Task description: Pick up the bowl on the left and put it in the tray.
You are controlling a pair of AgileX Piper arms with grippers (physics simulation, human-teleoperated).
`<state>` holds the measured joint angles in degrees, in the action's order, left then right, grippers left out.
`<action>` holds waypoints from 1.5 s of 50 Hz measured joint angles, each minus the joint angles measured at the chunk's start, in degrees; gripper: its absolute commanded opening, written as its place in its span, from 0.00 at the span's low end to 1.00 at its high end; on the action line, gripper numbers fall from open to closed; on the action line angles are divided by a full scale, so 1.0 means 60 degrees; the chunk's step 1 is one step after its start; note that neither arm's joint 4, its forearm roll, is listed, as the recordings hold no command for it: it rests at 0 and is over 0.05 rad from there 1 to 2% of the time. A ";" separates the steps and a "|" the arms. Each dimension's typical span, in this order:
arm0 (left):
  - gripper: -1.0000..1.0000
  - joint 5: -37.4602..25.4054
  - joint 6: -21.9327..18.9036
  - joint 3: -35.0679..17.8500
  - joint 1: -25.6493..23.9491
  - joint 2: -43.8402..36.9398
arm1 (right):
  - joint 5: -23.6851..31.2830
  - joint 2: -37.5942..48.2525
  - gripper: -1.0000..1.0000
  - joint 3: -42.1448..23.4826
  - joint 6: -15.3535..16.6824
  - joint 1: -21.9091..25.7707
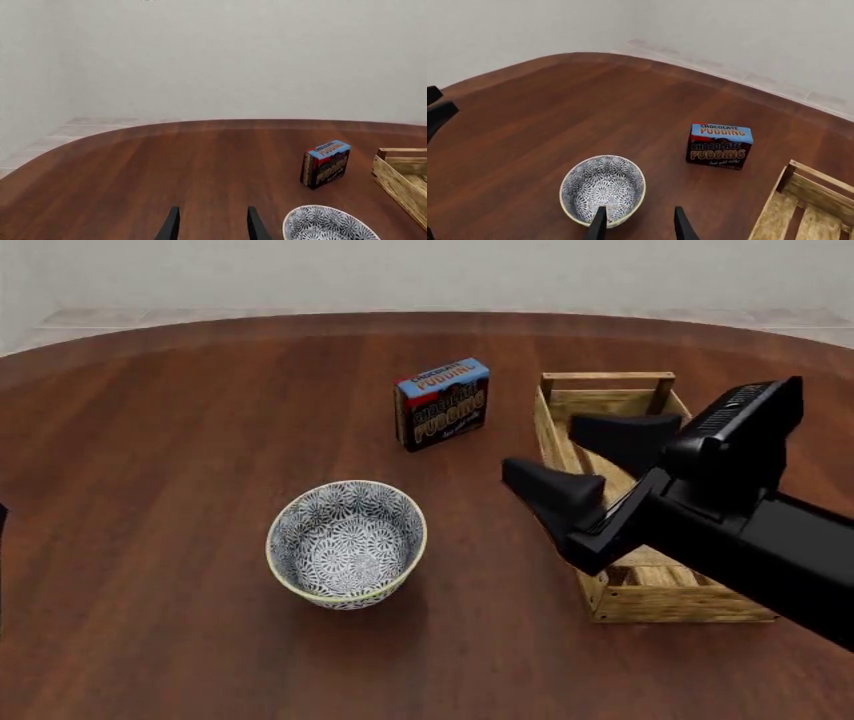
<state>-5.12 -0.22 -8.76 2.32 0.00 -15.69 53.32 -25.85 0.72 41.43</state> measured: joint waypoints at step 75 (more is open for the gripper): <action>1.00 -0.0350 0.0046 -0.0468 0.0247 0.0000 | -0.0723 0.3373 1.00 -0.1371 -0.0239 0.0645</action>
<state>-7.22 0.05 -11.56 3.80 0.00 -20.03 73.55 -34.07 -0.72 45.30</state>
